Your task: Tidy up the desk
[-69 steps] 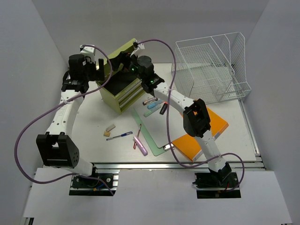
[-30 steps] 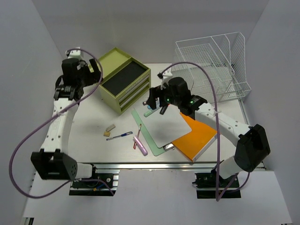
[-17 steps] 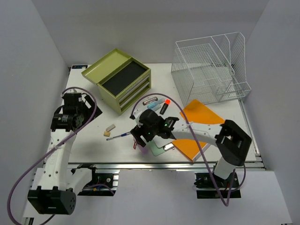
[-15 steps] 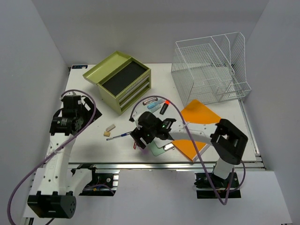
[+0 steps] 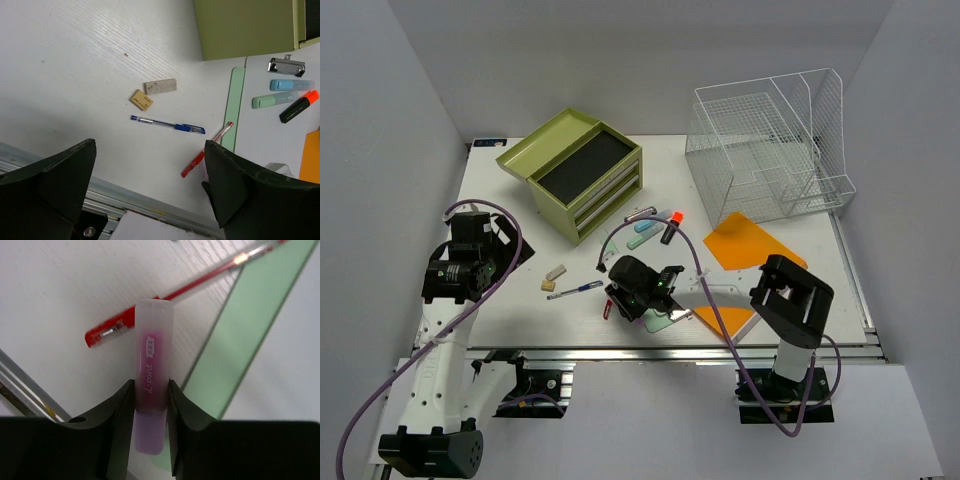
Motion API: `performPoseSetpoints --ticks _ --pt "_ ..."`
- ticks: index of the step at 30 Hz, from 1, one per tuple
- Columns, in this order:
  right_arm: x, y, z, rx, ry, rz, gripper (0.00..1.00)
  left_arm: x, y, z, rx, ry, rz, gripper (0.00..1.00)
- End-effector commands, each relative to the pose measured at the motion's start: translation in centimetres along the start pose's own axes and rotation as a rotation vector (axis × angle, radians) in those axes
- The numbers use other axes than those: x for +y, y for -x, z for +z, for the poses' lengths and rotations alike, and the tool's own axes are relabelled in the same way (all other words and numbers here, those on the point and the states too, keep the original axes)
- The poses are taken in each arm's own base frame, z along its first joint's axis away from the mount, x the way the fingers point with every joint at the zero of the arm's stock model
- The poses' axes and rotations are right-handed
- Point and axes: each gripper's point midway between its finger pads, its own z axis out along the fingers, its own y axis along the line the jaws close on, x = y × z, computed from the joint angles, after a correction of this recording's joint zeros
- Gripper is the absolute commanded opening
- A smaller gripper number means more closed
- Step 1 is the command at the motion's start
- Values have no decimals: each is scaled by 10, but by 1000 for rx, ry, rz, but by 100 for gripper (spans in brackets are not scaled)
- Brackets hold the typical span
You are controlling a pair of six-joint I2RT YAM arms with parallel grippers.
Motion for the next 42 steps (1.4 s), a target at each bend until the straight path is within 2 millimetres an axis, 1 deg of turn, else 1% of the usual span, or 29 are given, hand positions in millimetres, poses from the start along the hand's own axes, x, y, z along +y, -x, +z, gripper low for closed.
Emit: performPoseSetpoints --ticks 1,2,5,6,9,10,11,12,13,14,15,16,17,18,19,20,21,23,24,26,29,32,33,35,37,38,39,41,42 --pt "-9 22 -29 -96 -59 40 7 -5 12 -3 -34 -13 21 98" --pt "-10 27 -35 -112 -64 33 4 -6 14 -1 -34 -11 21 98" --pt "-10 64 -68 -198 -69 1 2 -19 14 4 -9 -69 64 98" --pt "-14 99 -92 -286 -95 4 2 -24 12 7 8 -94 85 98" --pt "-34 156 -122 -420 -155 -61 3 -34 14 11 5 -143 115 98" --pt "-51 197 -146 -516 -174 -27 4 -41 9 13 32 -182 116 98" --pt "-63 214 -155 -543 -187 0 6 -43 9 15 31 -190 116 98" --pt "-74 228 -150 -545 -187 84 9 -44 10 17 31 -190 107 98" --pt "-94 242 -158 -557 -184 138 10 -45 11 18 35 -190 106 98" --pt "-98 276 -182 -647 -168 169 10 -47 10 22 55 -187 105 98" --pt "-104 287 -172 -659 -165 215 10 -47 10 24 62 -178 101 98" --pt "-111 301 -175 -696 -174 233 10 -48 11 26 67 -176 103 98" --pt "-110 328 -191 -783 -165 246 10 -51 12 28 75 -183 103 98" --pt "-114 336 -172 -782 -174 269 8 -54 15 29 69 -191 110 98" --pt "-120 347 -172 -818 -190 336 7 -55 16 31 68 -191 109 98" --pt "-122 371 -190 -894 -182 376 7 -57 19 30 60 -195 109 98" --pt "-128 375 -166 -881 -193 419 7 -57 20 33 66 -184 109 98" --pt "-141 390 -168 -946 -200 544 6 -58 22 36 71 -175 109 98" --pt "-146 399 -164 -989 -197 582 2 -58 22 38 78 -172 114 98" --pt "-156 400 -155 -1035 -209 692 2 -58 21 41 83 -167 119 98" --pt "-166 395 -128 -1056 -204 787 0 -58 19 44 95 -168 130 98" --pt "-166 386 -99 -1024 -188 792 4 -60 16 43 116 -190 153 98" --pt "-167 382 -85 -1002 -188 792 7 -62 14 43 122 -200 163 98" --pt "-165 383 -79 -975 -166 797 13 -65 10 43 139 -226 169 98" --pt "-164 381 -75 -957 -161 802 28 -65 7 43 147 -234 175 98" --pt "-164 376 -75 -933 -173 804 33 -67 5 43 160 -247 185 98" --pt "-164 374 -77 -928 -178 797 44 -66 3 43 172 -252 208 98" --pt "-165 365 -77 -909 -187 792 49 -67 3 43 186 -254 227 98" --pt "-163 367 -89 -921 -180 792 53 -65 2 44 194 -241 225 98"
